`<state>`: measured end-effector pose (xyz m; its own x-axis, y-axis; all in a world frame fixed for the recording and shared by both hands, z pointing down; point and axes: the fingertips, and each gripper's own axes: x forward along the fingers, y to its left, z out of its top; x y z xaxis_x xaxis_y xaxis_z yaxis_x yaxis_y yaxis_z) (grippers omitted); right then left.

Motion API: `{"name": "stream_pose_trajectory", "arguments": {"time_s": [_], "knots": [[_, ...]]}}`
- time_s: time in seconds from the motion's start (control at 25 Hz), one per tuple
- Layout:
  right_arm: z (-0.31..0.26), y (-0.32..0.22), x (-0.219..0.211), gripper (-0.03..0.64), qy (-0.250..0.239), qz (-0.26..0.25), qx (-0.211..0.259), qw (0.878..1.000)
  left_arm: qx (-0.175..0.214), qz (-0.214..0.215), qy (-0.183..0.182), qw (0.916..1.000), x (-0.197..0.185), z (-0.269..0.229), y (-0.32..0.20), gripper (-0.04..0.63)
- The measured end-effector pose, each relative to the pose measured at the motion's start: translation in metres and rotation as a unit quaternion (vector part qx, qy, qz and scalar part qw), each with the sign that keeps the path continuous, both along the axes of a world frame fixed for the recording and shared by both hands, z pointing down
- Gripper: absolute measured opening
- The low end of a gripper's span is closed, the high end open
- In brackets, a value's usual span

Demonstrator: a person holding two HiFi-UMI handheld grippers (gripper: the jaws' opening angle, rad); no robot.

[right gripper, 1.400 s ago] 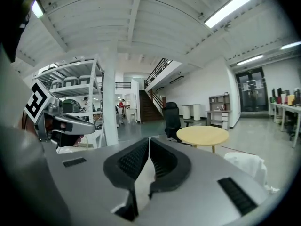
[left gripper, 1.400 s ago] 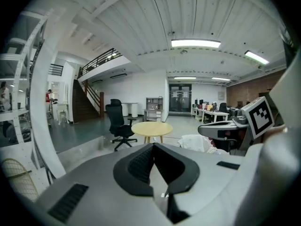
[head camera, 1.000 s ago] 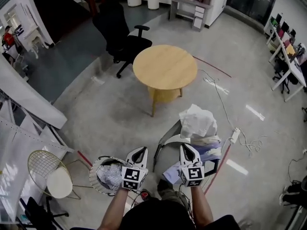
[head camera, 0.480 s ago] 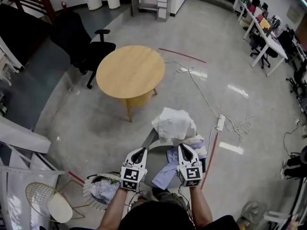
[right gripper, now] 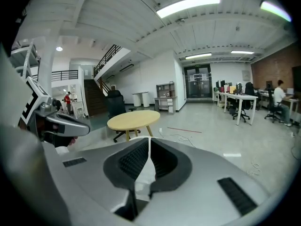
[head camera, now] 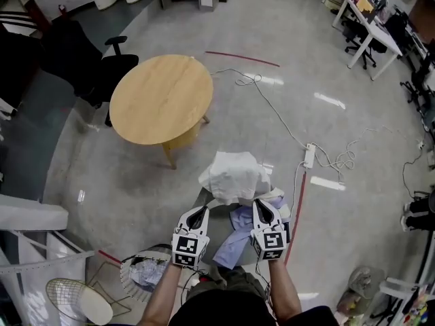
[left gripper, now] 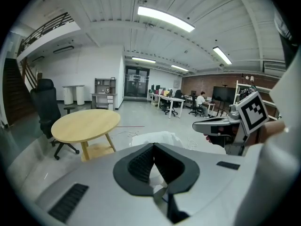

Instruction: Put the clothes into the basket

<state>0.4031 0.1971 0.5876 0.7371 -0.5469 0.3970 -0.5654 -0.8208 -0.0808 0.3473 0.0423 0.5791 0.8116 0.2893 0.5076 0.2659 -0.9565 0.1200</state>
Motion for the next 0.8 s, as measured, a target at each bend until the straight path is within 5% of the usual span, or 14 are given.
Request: {"name": "stream_pose_trajectory", "arguments": {"time_s": [0.4, 0.8], "knots": [[0.056, 0.014, 0.051, 0.037, -0.029, 0.010, -0.020, 0.999, -0.003, 0.018, -0.035, 0.9992, 0.047, 0.050, 0.012, 0.008], [0.074, 0.021, 0.078, 0.041, -0.040, 0.015, -0.008, 0.999, -0.005, 0.025, -0.056, 0.9981, 0.054, 0.066, 0.020, 0.008]]}}
